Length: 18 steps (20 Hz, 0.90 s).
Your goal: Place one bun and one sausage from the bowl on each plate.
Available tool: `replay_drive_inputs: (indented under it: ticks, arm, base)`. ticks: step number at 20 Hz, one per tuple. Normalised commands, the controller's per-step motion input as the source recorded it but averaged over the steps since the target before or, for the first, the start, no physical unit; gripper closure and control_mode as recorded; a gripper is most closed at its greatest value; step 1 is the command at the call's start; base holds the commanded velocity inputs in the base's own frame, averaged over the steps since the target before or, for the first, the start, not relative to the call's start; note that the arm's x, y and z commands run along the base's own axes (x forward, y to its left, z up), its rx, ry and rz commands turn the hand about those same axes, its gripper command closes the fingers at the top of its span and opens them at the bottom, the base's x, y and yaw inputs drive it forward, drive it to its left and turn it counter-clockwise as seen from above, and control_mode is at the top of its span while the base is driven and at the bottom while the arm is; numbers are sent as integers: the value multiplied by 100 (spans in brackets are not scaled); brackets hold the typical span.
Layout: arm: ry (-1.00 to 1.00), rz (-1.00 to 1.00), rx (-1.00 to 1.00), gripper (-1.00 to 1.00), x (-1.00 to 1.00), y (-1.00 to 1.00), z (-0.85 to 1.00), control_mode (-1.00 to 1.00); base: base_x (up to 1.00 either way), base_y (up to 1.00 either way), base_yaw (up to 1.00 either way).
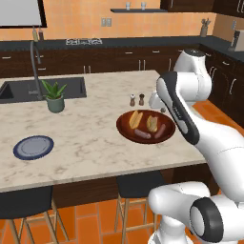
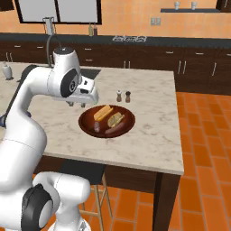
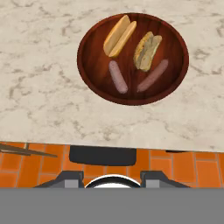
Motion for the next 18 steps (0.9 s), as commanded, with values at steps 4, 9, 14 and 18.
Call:
replay_drive_inputs:
  ticks: [4,9,14,18]
  arm:
    - [0,0,0,-100,1,0,-10,-100]
    - [5,-2,-3,-100,22,-23,-50,-100]
    - [10,-10,-2,-100,68,-28,-43,-100]
    - [8,-9,0,-100,60,-13,-27,-100]
  base:
    - [0,0,0]
    - [0,0,0]
    - [0,0,0]
    - [0,0,0]
